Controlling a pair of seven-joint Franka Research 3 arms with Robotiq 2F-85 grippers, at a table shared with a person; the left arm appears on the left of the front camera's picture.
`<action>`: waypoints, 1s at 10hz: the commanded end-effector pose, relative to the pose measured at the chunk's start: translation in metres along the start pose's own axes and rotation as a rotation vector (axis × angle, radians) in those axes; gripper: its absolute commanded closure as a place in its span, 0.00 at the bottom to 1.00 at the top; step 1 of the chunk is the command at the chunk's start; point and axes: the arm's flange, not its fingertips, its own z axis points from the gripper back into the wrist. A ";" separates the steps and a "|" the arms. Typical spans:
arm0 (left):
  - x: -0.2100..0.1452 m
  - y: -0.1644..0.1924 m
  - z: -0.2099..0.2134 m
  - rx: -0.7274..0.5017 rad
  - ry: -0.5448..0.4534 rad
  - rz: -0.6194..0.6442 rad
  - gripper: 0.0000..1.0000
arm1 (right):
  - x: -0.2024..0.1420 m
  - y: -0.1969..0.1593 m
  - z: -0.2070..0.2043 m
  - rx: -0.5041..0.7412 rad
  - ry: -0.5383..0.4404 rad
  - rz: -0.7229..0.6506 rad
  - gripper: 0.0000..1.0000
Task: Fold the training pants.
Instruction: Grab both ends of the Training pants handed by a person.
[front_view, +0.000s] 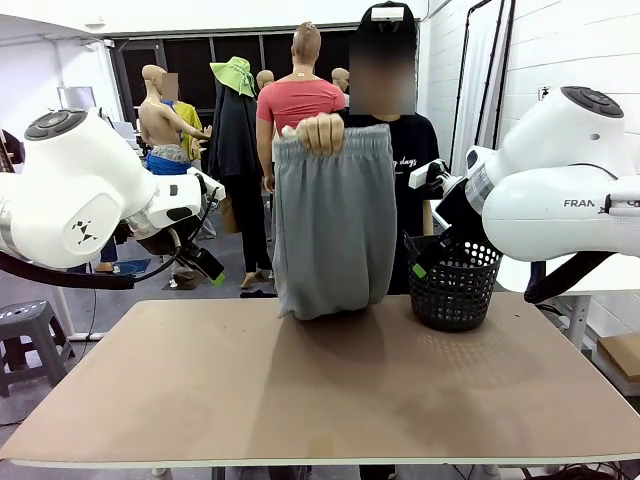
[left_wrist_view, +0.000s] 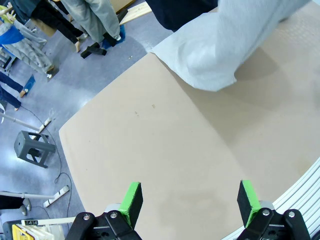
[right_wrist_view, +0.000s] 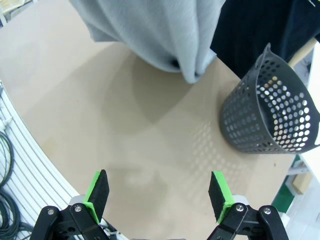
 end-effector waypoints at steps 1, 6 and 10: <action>0.000 0.000 -0.001 -0.002 0.001 -0.008 0.00 | 0.001 0.000 -0.001 0.003 -0.005 -0.002 0.00; 0.000 0.000 -0.001 -0.002 0.001 -0.008 0.00 | 0.001 0.000 -0.001 0.003 -0.005 -0.002 0.00; 0.000 0.000 0.000 0.000 0.000 0.000 0.00 | 0.000 0.000 0.000 0.000 0.000 0.000 0.00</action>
